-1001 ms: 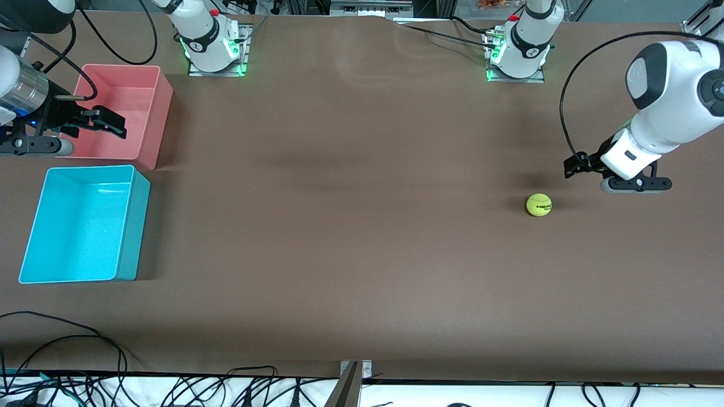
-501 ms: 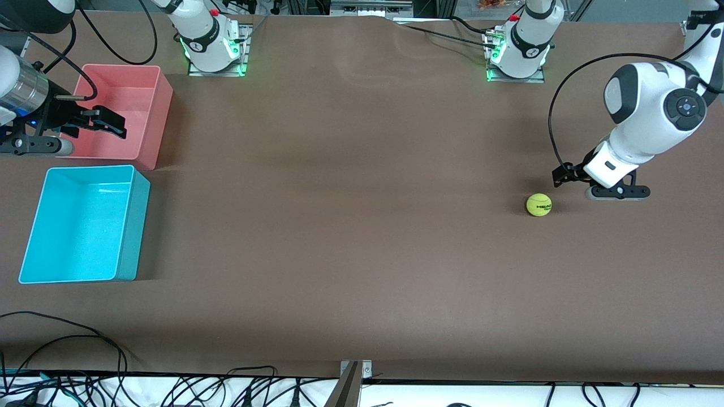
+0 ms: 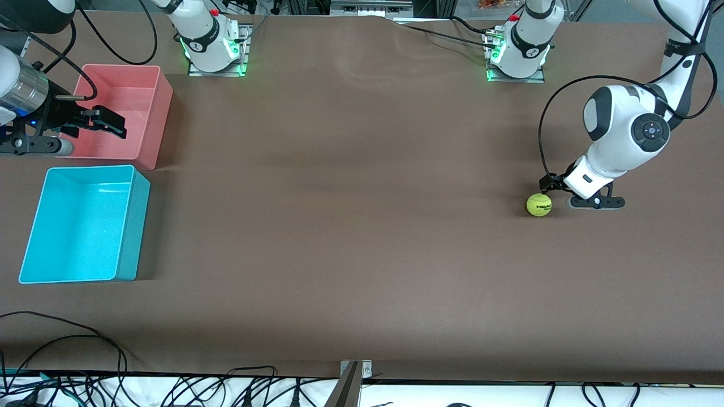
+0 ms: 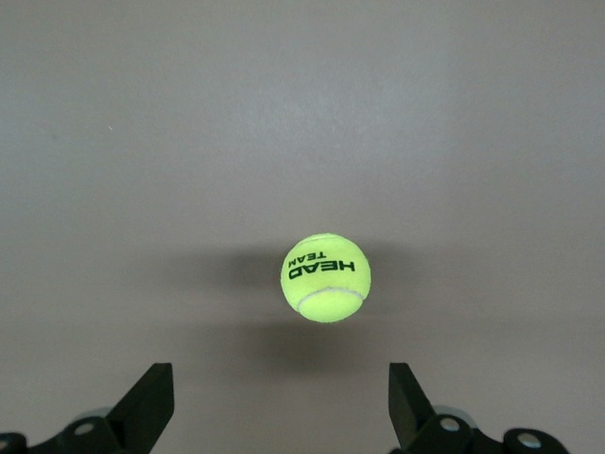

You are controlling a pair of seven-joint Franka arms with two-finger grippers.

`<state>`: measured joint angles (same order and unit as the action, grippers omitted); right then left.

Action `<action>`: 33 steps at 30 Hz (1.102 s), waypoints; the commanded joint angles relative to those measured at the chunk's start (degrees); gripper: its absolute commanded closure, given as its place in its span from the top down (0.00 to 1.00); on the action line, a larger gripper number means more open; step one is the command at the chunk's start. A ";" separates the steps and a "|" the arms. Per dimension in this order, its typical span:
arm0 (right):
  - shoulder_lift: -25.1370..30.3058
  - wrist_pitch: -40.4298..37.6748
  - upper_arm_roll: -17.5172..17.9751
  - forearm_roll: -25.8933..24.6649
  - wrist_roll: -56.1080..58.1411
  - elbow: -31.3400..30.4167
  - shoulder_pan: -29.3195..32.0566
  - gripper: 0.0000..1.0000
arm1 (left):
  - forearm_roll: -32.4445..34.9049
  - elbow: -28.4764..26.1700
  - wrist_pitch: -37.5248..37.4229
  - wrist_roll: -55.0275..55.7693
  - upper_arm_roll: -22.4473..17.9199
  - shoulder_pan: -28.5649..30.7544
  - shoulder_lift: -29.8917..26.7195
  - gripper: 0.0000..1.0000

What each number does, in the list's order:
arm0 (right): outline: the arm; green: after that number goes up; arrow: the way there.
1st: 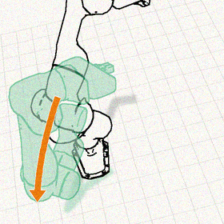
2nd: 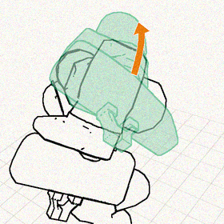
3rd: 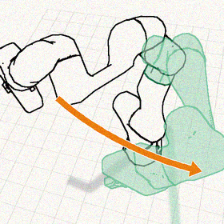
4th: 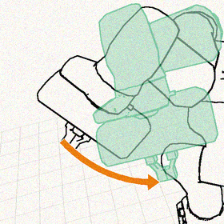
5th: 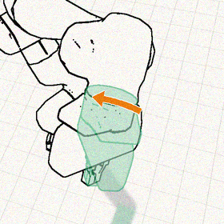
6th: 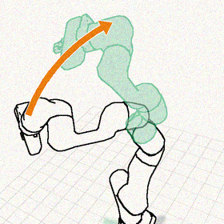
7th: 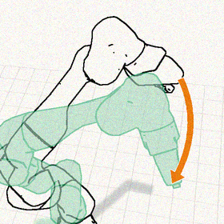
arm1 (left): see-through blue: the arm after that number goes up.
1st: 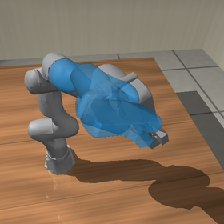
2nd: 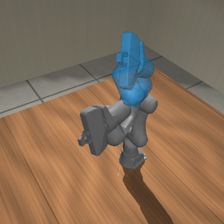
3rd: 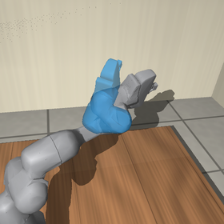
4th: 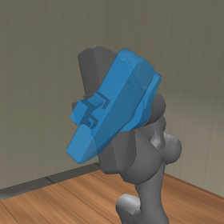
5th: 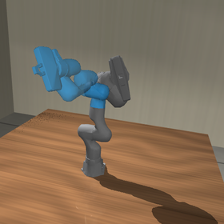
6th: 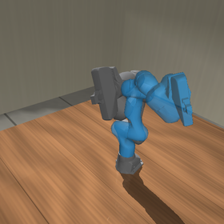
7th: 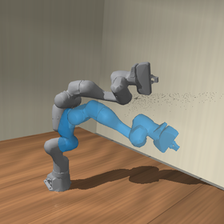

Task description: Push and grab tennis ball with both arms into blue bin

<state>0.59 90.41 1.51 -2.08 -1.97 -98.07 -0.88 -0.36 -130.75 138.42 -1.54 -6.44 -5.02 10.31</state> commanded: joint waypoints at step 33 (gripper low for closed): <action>-0.15 -1.29 0.25 -0.03 0.56 1.22 0.26 1.00 | 25.40 0.23 0.80 -53.12 0.12 0.80 2.17 0.00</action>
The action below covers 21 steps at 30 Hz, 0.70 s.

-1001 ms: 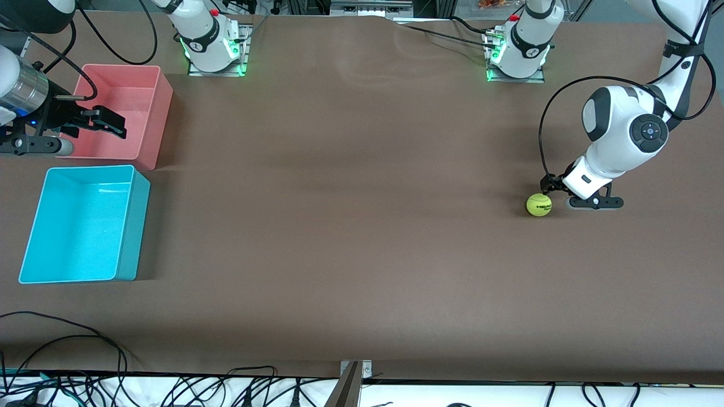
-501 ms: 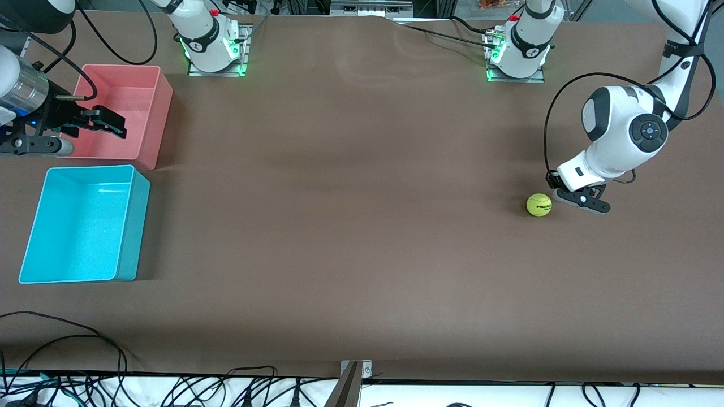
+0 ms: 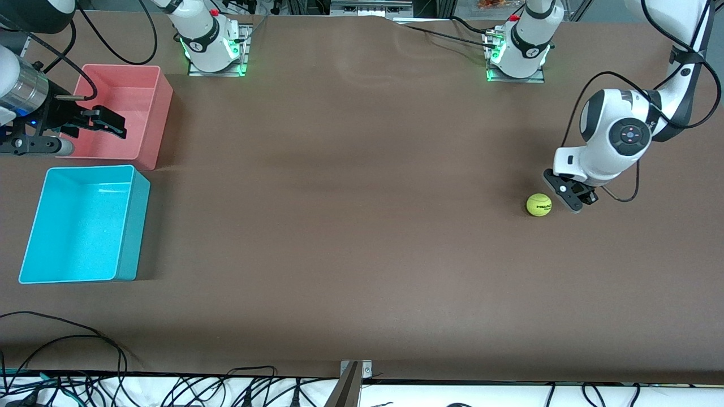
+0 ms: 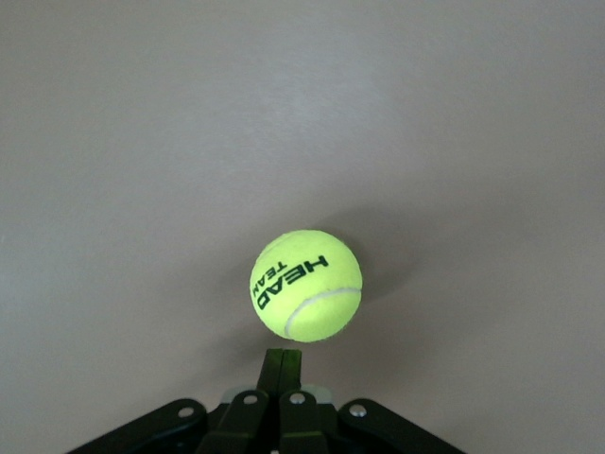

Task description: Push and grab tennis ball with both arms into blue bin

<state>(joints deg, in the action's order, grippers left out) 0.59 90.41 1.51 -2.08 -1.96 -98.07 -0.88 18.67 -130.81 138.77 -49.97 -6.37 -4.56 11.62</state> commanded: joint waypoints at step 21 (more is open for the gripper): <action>-0.15 -1.29 0.25 0.06 0.56 1.22 0.18 1.00 | 9.54 2.49 9.85 -7.25 0.13 4.03 9.83 0.00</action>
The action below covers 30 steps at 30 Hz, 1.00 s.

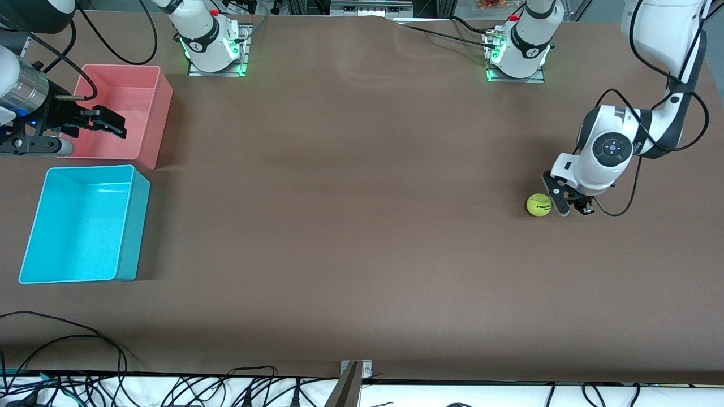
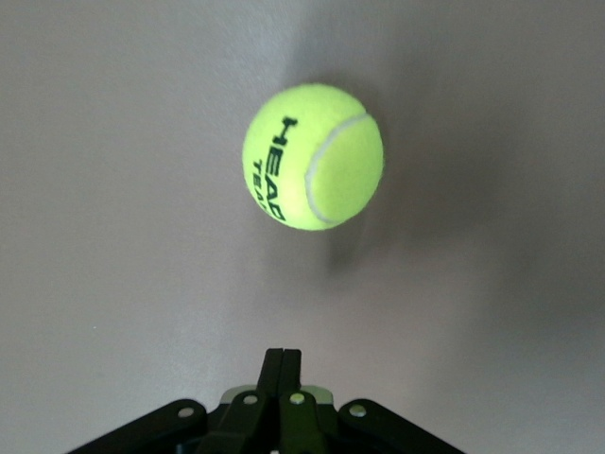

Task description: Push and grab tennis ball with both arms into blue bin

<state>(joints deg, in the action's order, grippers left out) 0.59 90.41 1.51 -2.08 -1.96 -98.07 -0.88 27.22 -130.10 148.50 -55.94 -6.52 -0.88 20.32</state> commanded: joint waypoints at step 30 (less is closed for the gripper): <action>-0.15 -1.72 0.16 0.06 0.56 1.22 0.27 1.00 | -11.58 1.60 1.88 -9.28 2.83 0.27 0.69 0.00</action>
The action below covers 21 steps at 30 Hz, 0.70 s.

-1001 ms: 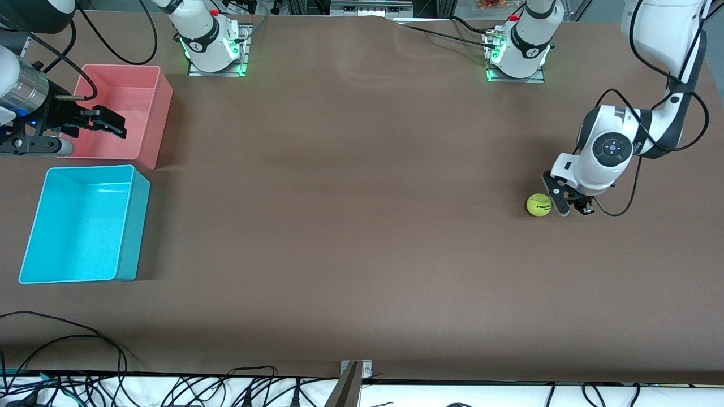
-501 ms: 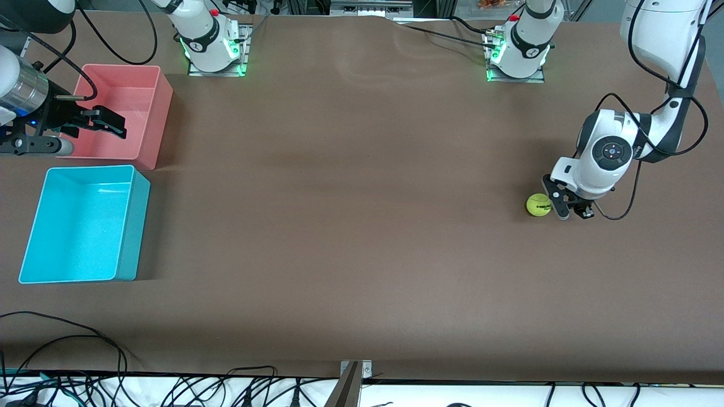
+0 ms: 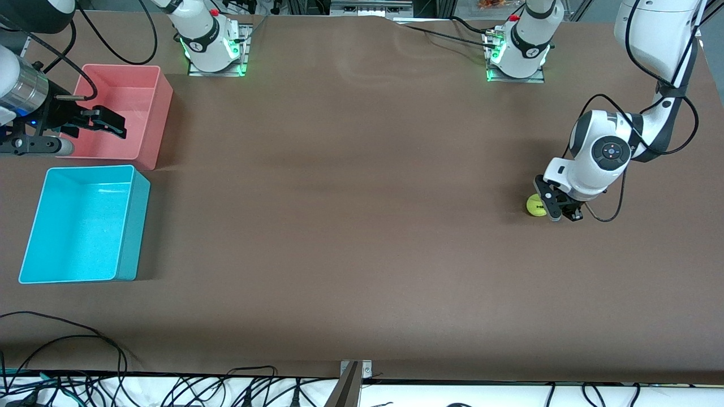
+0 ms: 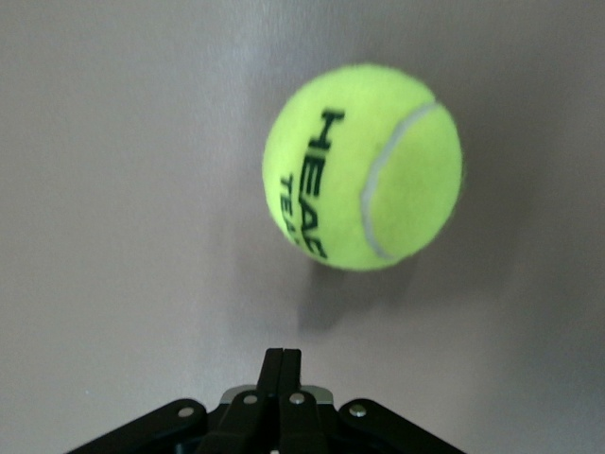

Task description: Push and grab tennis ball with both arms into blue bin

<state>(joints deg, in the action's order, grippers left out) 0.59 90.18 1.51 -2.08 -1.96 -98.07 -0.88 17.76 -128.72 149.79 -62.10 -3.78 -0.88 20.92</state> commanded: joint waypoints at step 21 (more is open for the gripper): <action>-0.15 -1.50 0.16 0.06 0.56 1.22 0.26 1.00 | -1.42 0.05 0.59 -3.82 0.09 0.18 0.97 0.00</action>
<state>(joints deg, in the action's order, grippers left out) 0.59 89.81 1.51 -2.08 -1.96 -98.07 -0.88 17.61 -128.82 149.80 -63.83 -3.78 -0.87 21.02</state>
